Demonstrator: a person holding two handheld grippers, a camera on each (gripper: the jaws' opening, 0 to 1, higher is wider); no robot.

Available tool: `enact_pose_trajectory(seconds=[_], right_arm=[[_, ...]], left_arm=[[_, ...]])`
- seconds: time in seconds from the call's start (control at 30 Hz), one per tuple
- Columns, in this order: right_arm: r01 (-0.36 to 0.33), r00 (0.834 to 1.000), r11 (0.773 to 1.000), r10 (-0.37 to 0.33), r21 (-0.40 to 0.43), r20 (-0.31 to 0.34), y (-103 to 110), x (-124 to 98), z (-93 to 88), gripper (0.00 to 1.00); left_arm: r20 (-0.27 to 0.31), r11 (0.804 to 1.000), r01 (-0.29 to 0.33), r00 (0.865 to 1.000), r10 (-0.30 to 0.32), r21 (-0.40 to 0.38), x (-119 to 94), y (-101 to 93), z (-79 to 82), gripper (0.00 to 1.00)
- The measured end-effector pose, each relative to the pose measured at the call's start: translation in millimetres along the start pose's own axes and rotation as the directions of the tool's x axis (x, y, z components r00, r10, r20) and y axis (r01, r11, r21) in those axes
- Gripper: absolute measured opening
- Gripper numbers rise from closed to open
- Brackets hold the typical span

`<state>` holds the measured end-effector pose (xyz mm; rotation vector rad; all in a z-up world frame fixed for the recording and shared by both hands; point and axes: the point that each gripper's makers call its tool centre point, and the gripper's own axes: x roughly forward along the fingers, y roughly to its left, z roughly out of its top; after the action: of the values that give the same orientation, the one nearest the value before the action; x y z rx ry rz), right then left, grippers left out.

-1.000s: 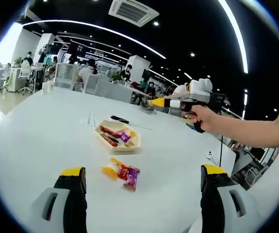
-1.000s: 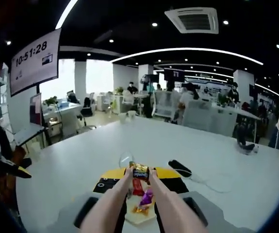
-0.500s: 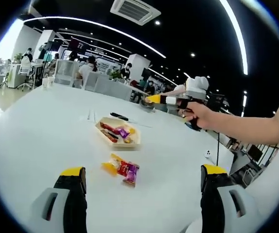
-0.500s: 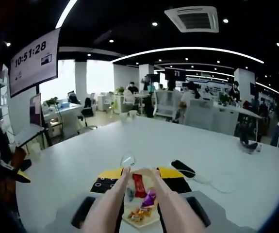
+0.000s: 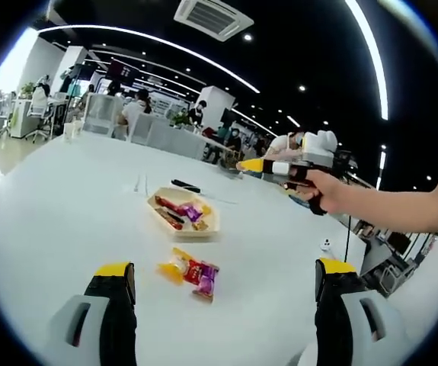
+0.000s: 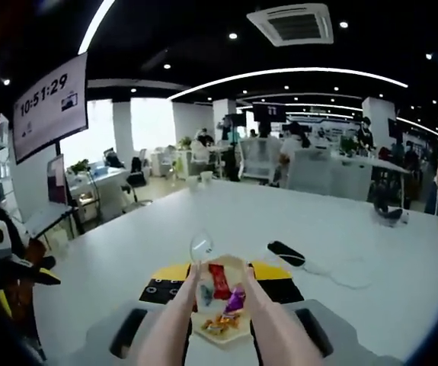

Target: Place the target food into the container with the food tongs after gripping and lifting it, then release it inside without dropping or visibly crushing the food.

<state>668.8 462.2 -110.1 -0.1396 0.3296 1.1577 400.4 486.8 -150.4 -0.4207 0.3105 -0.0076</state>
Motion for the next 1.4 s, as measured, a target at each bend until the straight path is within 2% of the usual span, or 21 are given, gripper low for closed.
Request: enact_pose_trajectory(seconds=[0.07,0.13,0.17,0.23,0.27,0.33,0.43,0.57,0.77,0.93,1.07,1.17,1.23,1.27,1.4], right_arm=[[0.001,1.0,1.0,-0.001,0.002,-0.004,0,-2,-0.8,0.28],[-0.036,0.999,0.997,0.036,0.075,-0.007,5,-2,-2.1,0.28],[-0.04,0.999,0.996,0.04,0.084,-0.002,5,-1,-2.1,0.28],[-0.029,1.0,0.996,0.029,0.088,0.002,3,-2,-5.2,0.29],[-0.026,1.0,0.996,0.027,0.089,-0.006,2,-5,-5.9,0.29],[-0.035,0.999,0.998,0.036,0.054,-0.02,5,-4,-9.3,0.29],[-0.048,0.999,0.999,0.048,0.011,-0.006,6,-1,-7.7,0.29],[-0.058,0.998,0.998,0.058,0.02,-0.011,8,0,-9.2,0.29],[-0.085,0.996,0.996,0.085,-0.014,-0.002,16,6,-9.7,0.29],[-0.1,0.995,0.995,0.1,0.01,0.008,19,2,-10.4,0.29],[-0.104,0.995,0.995,0.104,0.003,-0.001,19,1,-14.9,0.29],[-0.105,0.994,0.994,0.105,0.009,0.005,17,0,-16.2,0.29],[-0.106,0.994,0.994,0.106,0.014,-0.001,16,1,-19.6,0.29],[-0.106,0.994,0.994,0.107,0.02,-0.004,17,0,-20.2,0.29],[-0.128,0.992,0.992,0.128,0.005,-0.006,23,-2,-24.7,0.29]], left_arm=[[0.011,1.0,0.0,1.0,0.0,0.0,-1,-2.5,4.9,0.99],[0.022,1.0,0.003,1.0,-0.003,-0.007,2,-2.3,4.7,0.99],[0.02,1.0,0.004,1.0,-0.004,-0.008,4,-2.1,2.6,0.99],[-0.03,1.0,0.009,1.0,-0.009,-0.002,8,-3.3,-7.5,0.99],[-0.033,1.0,0.011,0.999,-0.01,0.015,6,-6.2,-6.7,0.99],[-0.016,1.0,0.004,1.0,-0.004,0.023,3,-8.5,-2.4,0.99],[0.002,1.0,-0.014,1.0,0.014,0.006,1,-6.3,-2.8,0.99],[-0.029,1.0,-0.018,0.999,0.018,0.004,5,-5.1,-11.0,0.99],[0.002,1.0,-0.026,1.0,0.026,0.01,1,-5.6,-0.4,0.99],[-0.025,1.0,-0.018,1.0,0.018,0.022,7,-7.6,-0.6,0.99],[0.001,1.0,-0.025,1.0,0.025,0.011,5,-11.0,5.8,0.99],[-0.007,1.0,-0.025,1.0,0.025,0.002,8,-12.8,0.2,0.99],[-0.062,0.999,-0.018,0.998,0.016,-0.031,8,-16.6,-8.7,0.99],[-0.064,0.999,-0.015,0.998,0.012,-0.041,8,-18.0,-8.8,0.99],[-0.014,0.998,-0.017,1.0,0.017,-0.056,4,-19.6,-0.6,0.99]])
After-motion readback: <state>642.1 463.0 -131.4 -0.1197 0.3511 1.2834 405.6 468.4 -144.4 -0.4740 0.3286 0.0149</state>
